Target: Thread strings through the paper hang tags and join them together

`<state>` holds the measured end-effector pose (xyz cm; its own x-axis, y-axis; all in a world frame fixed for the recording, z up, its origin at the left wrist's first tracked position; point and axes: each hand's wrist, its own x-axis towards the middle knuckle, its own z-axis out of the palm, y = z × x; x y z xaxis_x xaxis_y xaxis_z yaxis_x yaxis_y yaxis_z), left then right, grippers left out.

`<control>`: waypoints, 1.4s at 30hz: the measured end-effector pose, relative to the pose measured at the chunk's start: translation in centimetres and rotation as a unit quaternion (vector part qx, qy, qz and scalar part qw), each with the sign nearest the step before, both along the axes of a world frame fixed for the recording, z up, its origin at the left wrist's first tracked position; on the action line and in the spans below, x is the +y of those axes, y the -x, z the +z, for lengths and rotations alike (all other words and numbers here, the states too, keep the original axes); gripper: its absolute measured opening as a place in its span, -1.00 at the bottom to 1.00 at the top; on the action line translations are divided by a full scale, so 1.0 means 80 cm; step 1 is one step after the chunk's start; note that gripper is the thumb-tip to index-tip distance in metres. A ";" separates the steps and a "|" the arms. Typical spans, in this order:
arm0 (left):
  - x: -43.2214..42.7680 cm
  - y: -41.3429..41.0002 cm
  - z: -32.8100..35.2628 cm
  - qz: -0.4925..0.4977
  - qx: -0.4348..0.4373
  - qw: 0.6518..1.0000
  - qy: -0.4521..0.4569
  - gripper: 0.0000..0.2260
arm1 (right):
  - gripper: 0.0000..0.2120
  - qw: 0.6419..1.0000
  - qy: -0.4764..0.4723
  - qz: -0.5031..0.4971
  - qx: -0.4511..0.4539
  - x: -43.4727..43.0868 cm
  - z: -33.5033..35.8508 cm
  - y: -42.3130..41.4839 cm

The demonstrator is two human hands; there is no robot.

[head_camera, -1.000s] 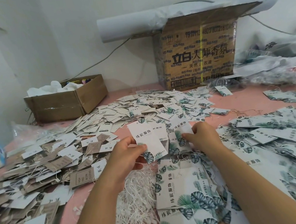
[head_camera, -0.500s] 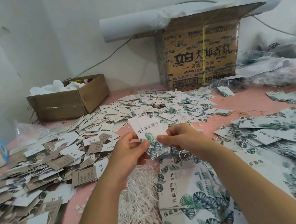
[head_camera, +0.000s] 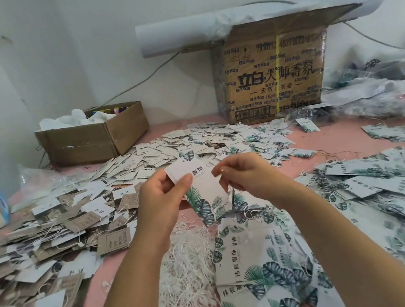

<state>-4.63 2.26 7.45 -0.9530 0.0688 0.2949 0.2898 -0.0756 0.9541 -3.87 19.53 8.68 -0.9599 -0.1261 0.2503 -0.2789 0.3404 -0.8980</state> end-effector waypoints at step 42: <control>0.012 -0.010 0.009 -0.027 0.086 0.991 0.099 -0.79 | -0.83 0.989 0.077 -0.051 0.118 -0.001 0.035 -0.018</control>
<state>-3.80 3.19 8.20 -0.8831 0.1906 0.4288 0.4506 0.0891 0.8883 -2.39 19.47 11.48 -0.8784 0.0250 0.4772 -0.4578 0.2425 -0.8553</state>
